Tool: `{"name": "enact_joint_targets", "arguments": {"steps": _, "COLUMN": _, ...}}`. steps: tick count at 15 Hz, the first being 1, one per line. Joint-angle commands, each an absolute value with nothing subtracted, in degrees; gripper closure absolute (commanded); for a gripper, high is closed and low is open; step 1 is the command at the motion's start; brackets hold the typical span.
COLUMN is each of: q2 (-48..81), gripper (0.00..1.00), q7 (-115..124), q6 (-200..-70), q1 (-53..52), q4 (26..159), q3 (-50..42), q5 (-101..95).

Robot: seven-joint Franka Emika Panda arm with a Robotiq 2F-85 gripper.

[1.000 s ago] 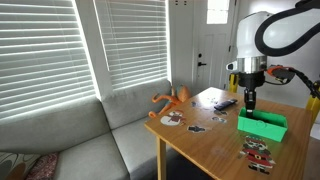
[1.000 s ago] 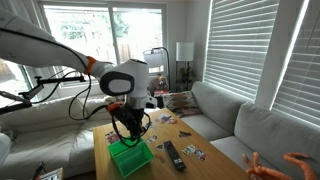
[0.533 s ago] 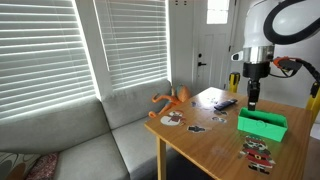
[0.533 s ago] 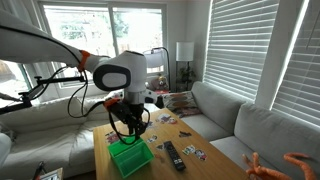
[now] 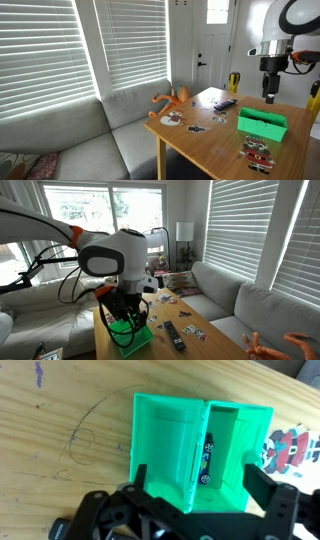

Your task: Put the blue toy car in the green lunchbox and then close the lid of the lunchbox

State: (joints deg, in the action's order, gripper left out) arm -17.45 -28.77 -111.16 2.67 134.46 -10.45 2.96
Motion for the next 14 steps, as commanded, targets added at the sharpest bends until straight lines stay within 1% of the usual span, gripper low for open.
{"name": "enact_joint_targets", "arguments": {"steps": 1, "q2": -17.6, "gripper": 0.02, "q7": -28.8, "q6": -111.1, "q1": 2.7, "q4": 134.6, "q3": -10.3, "q5": 3.0}}
{"name": "enact_joint_targets", "arguments": {"steps": 4, "q2": -17.6, "gripper": 0.00, "q7": -28.8, "q6": -111.1, "q1": 2.6, "q4": 134.8, "q3": -10.3, "q5": 3.2}}
{"name": "enact_joint_targets", "arguments": {"steps": 9, "q2": -14.9, "gripper": 0.00, "q7": -45.1, "q6": -108.4, "q1": 2.7, "q4": 134.7, "q3": -16.4, "q5": 16.0}}
{"name": "enact_joint_targets", "arguments": {"steps": 14, "q2": -12.3, "gripper": 0.00, "q7": -57.4, "q6": -100.5, "q1": 6.2, "q4": 133.0, "q3": -20.3, "q5": 20.7}}
